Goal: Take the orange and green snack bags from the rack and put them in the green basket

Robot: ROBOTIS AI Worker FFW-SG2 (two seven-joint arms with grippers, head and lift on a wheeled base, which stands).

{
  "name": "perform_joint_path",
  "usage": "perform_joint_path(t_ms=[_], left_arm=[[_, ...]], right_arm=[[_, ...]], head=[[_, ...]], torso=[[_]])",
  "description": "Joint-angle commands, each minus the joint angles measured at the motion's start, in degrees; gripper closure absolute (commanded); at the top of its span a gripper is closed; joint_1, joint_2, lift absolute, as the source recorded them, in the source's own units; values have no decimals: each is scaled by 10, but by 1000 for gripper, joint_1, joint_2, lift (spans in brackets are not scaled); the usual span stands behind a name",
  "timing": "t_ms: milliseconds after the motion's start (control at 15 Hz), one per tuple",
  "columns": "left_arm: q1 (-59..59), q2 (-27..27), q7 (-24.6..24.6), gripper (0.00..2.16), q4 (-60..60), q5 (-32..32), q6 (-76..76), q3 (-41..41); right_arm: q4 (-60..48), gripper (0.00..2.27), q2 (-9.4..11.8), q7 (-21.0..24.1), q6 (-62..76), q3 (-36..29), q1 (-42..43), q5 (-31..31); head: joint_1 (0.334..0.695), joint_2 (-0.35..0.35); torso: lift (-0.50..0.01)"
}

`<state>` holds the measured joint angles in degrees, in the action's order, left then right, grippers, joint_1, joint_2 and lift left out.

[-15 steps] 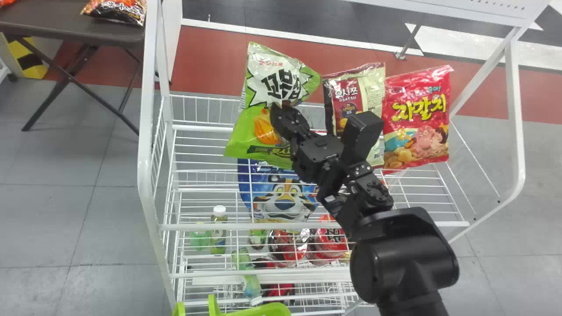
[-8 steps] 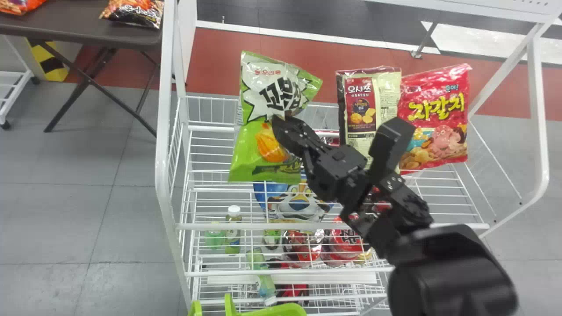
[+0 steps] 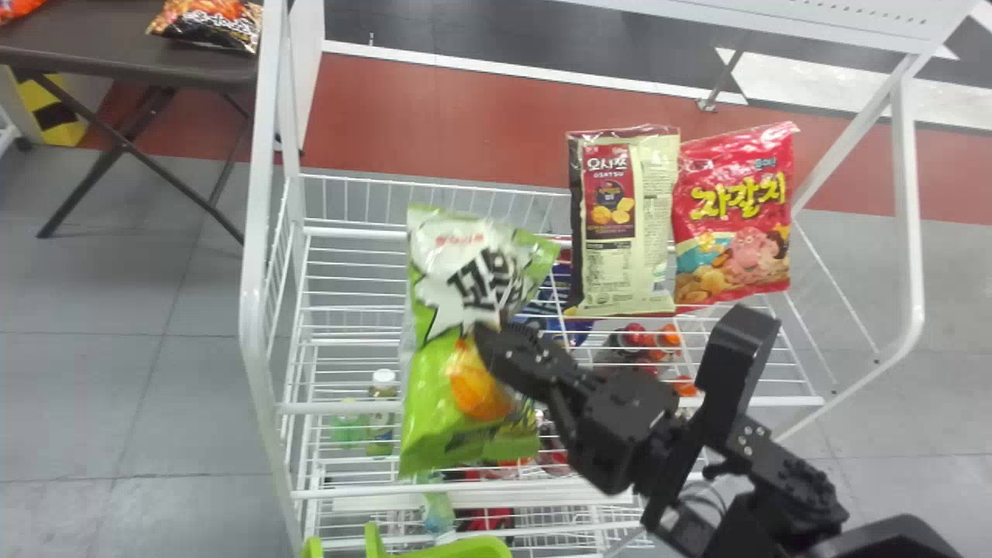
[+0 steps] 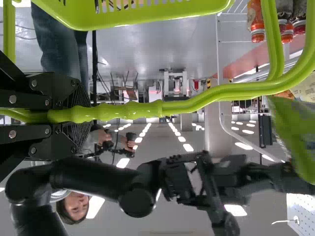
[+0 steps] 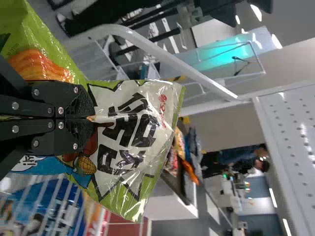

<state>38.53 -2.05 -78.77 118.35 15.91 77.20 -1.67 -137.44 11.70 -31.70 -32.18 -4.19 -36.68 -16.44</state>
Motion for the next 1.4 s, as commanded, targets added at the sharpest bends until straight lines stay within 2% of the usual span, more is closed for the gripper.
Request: perform_joint_path(t_ms=[0,200,600,800,1000,1333], left_arm=[[-3,2,2,2148,-3,0,-4,3],[-6,2,5,2148,-7,0,-8,4],[-6,3,5,2148,-7,4,-8,-2],[-7,5,8,2148,-7,4,-8,0],[-10,5,8,2148,-6,4,-4,3],[-11,5,5,2148,-7,4,-4,-1]], right_arm=[[-5,2240,3,-13,-10,-26,-37,-34],[-13,2240,19,-15,-94,-28,-53,-37],[-20,2240,39,-36,-256,-22,-73,-35],[0,2240,52,-35,-268,8,-77,-21],[38,2240,62,-28,-237,72,-74,15],[144,2240,65,22,-158,163,-18,56]], head=[[695,-303],[695,-350],[695,-350],[695,-350],[695,-350],[695,-350]], torso=[[0],[0],[0],[0],[0],[0]])
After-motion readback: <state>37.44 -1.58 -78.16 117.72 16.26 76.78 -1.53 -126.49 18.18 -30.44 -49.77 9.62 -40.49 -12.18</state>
